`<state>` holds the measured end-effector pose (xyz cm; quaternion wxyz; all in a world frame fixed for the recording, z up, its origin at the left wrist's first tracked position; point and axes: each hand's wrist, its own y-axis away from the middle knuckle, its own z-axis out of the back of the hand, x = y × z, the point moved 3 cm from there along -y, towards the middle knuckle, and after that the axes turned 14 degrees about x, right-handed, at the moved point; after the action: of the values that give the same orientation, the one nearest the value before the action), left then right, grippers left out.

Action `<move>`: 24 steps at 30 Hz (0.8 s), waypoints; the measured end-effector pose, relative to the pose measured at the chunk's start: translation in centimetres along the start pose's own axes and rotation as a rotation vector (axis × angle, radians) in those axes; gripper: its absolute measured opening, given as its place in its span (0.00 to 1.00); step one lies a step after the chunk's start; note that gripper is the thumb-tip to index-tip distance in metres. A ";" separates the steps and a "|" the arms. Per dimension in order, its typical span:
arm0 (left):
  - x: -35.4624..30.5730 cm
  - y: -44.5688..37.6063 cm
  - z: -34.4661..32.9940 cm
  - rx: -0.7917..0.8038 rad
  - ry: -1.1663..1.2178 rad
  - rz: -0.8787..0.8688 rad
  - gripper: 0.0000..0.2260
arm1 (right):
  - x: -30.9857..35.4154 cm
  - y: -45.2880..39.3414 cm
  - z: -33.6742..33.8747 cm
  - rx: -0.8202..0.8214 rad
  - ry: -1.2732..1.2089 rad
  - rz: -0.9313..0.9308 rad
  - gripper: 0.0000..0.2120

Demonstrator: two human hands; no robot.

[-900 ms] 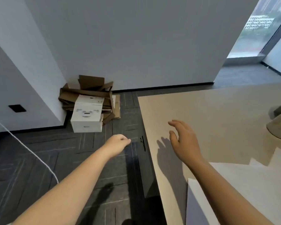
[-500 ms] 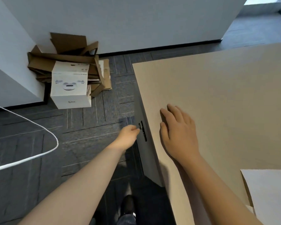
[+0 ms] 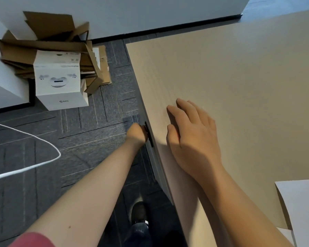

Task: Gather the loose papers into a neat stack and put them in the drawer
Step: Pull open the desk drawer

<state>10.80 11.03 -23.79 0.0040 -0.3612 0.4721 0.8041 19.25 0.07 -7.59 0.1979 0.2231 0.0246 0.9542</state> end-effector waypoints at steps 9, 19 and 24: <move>-0.2 0.8 -0.1 -0.069 -0.091 0.010 0.16 | -0.5 -0.1 0.1 0.007 -0.032 0.008 0.20; 4.6 2.8 4.2 -0.192 0.228 0.077 0.08 | -0.3 0.2 0.3 0.065 -0.020 0.036 0.20; 5.7 6.4 7.6 -0.365 0.361 0.047 0.21 | 0.2 0.4 0.5 0.101 0.029 0.034 0.19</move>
<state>0.00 11.40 -20.06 -0.1643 -0.4824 0.3208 0.7984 19.16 -0.26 -7.03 0.1697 0.2193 0.0718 0.9581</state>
